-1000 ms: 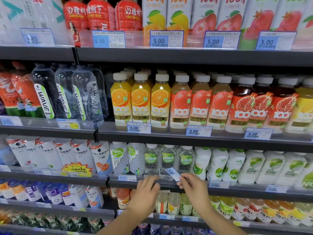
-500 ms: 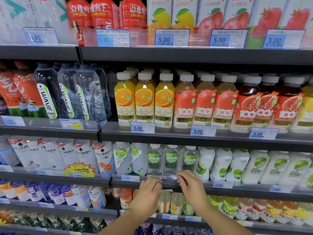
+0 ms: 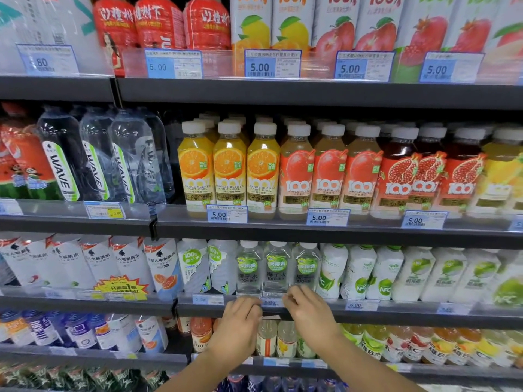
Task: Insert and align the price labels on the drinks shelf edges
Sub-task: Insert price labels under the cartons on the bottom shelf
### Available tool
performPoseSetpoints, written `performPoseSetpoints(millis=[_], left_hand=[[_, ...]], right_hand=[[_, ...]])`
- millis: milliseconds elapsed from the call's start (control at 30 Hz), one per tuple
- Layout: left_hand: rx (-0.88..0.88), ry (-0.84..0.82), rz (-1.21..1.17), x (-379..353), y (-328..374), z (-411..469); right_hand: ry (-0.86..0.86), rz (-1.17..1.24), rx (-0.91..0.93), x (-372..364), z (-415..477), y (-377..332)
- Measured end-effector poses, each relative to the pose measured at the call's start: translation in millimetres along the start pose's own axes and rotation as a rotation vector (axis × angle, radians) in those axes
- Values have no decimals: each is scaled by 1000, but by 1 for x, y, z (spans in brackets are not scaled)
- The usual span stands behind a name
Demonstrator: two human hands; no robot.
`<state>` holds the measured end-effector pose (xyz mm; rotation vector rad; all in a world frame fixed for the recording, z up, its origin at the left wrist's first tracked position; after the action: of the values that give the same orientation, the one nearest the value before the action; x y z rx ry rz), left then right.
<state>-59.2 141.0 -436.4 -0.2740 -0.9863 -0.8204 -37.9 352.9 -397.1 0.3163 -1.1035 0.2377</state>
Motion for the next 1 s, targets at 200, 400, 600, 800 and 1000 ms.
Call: performPoseSetpoints(millis=[200, 400, 600, 800, 1000], left_hand=[[22, -19, 60, -1, 3, 13], [-50, -19, 50, -23, 32, 39], [-116, -52, -99, -62, 89, 78], [-98, -140, -125, -90, 130, 107], [20, -252, -173, -93, 138, 121]], right_hand=[[-56, 111, -116, 8, -16, 11], [2, 198, -329, 31, -53, 73], [-125, 296, -544, 51, -86, 148], [-468, 384, -428, 50, -75, 173], [-488, 412, -380, 52, -63, 179]])
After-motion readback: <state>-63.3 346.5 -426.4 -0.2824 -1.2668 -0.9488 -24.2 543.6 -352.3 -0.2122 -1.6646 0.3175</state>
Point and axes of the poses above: each hand's wrist, its own z-axis towards the middle knuckle, its own x-axis out of the back of the hand, y = z × x, the point moved 1 cm from there along z, towards the middle knuckle, and after that the axes turned 5 degrees about -z, right-handed, at the moved point
